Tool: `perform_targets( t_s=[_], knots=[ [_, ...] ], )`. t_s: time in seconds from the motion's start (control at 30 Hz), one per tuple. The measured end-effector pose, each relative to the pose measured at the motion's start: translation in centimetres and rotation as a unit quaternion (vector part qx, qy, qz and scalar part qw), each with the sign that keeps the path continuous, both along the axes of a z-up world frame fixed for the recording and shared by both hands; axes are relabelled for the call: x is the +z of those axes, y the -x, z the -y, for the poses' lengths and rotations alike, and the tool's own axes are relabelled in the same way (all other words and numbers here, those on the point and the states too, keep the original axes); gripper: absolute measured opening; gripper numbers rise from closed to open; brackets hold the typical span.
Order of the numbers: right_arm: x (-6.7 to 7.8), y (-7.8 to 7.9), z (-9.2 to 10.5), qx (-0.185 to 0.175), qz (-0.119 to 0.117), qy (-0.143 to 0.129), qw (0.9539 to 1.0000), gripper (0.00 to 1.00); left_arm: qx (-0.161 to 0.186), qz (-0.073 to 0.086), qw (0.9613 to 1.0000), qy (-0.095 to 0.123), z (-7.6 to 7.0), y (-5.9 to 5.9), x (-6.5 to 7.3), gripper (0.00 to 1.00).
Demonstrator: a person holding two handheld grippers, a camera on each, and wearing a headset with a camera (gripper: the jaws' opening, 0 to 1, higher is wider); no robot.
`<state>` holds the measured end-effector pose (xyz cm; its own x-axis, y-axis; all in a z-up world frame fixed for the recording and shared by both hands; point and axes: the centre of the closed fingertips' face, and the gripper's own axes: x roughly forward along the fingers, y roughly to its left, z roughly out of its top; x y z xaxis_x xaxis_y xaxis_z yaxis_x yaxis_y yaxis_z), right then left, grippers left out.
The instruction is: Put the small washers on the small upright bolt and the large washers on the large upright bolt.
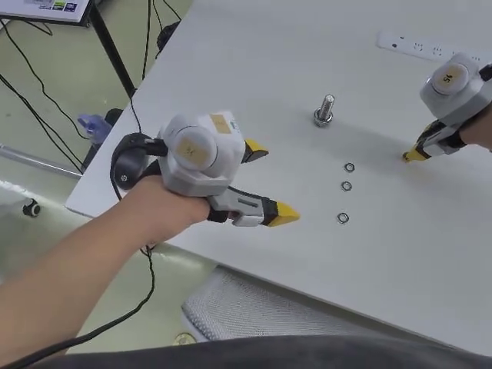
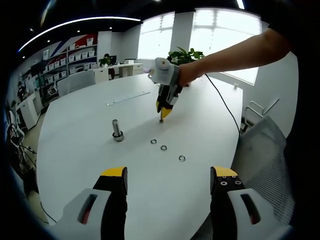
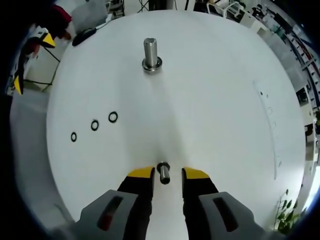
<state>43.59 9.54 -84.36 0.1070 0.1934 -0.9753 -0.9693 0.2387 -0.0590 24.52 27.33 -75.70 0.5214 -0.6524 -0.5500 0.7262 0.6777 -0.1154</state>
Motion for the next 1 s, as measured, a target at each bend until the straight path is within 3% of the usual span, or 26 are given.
perform_targets(
  t_s=[0.23, 0.3, 0.57, 1.0],
  knots=[
    [1.7, 0.0, -1.8, 0.026, 0.006, -0.009, 0.9996, 0.26, -0.004, 0.003, 1.0000, -0.001, 0.1, 0.1, 0.5, 0.67],
    [1.4, -0.2, -2.1, 0.030, 0.007, -0.013, 0.9994, 0.26, -0.005, 0.004, 1.0000, -0.002, 0.0, 0.1, 0.5, 0.67],
    [2.8, 1.2, -4.5, 0.061, 0.013, -0.025, 0.9978, 0.28, -0.008, 0.008, 0.9999, -0.002, -0.1, 0.4, 1.0, 0.67],
    [2.4, 3.9, -7.3, 0.112, 0.009, -0.024, 0.9934, 0.28, -0.014, 0.008, 0.9999, -0.003, -0.5, 1.3, 1.2, 0.67]
  ],
)
